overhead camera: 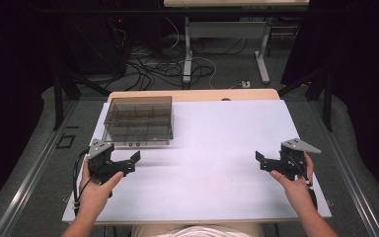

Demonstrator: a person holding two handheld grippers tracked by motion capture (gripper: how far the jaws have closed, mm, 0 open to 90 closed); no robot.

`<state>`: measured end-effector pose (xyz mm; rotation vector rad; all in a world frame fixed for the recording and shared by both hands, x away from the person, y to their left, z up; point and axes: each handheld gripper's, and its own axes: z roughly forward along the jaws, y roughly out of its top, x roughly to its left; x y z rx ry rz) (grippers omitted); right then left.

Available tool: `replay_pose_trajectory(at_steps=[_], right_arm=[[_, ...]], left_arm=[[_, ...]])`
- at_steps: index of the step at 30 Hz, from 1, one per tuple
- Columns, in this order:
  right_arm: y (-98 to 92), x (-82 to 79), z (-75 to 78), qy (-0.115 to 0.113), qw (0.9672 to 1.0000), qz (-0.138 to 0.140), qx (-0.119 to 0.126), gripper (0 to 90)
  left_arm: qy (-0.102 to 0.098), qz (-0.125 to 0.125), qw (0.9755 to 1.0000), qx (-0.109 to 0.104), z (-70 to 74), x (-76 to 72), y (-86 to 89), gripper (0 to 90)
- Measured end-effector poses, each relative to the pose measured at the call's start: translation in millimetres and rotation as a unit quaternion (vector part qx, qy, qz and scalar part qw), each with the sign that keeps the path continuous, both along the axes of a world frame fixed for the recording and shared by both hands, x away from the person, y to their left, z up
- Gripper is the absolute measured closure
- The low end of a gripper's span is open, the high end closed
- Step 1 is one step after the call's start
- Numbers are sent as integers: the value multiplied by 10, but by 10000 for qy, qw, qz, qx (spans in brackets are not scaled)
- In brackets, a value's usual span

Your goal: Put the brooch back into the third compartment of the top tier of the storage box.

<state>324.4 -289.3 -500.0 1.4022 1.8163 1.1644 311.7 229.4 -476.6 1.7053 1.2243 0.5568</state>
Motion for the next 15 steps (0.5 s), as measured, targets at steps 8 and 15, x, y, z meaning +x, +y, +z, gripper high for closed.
replay_pose_trajectory(at_steps=[8, 15], right_arm=[[7, 0, -7, 32, 10000, 14, 27, 11], [4, 1, -11, 52, 10000, 23, -16, 11]], left_arm=[[25, -67, 10000, -25, -117, -24, 116, 1], [47, -69, 9999, -58, -213, -37, 181, 2]])
